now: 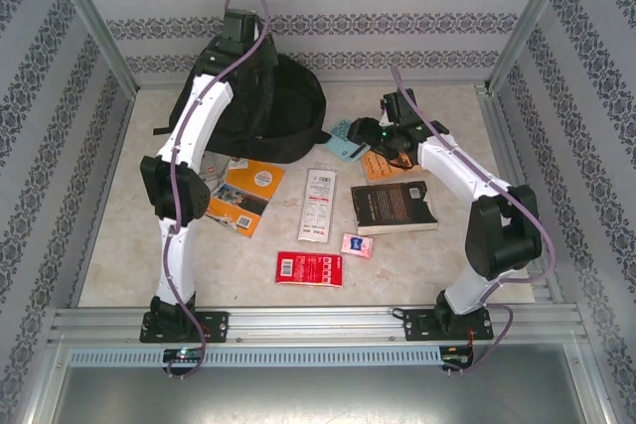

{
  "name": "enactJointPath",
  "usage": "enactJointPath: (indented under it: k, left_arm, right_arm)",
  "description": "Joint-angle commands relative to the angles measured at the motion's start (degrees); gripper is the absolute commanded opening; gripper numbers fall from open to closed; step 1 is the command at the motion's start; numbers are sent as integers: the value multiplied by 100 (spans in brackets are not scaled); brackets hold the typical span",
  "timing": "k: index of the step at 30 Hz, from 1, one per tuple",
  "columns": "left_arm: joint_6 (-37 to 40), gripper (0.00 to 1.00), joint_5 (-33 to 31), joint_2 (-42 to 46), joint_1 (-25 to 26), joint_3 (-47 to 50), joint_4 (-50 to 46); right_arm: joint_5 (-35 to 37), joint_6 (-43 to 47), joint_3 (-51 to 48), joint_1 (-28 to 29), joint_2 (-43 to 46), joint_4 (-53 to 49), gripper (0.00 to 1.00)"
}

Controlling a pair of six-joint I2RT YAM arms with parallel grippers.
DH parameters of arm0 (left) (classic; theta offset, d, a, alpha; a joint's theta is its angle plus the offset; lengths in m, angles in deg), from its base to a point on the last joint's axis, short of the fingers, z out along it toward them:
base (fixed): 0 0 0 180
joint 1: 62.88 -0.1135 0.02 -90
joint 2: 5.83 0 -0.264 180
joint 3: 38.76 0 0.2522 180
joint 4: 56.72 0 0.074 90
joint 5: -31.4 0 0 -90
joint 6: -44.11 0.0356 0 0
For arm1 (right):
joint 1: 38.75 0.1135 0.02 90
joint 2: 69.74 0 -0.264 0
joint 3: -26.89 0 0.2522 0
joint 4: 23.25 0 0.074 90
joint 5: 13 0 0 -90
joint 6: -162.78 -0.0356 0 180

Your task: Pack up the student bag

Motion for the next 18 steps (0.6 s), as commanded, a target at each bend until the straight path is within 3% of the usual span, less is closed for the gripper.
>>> enactJointPath:
  k: [1,13,18]
  left_arm:
    - [-127,0,475,30,-13,50,544]
    - [78,0,759,292,-11,90,332]
    - [89,0,848,439,-13,90,314]
  right_arm:
    - [-43,-681,-177,-172,-281,157,66]
    - [-381,-1405,410,-368,-1594,546,48]
    - [-333,-1412,646,-447,-1869,602,32]
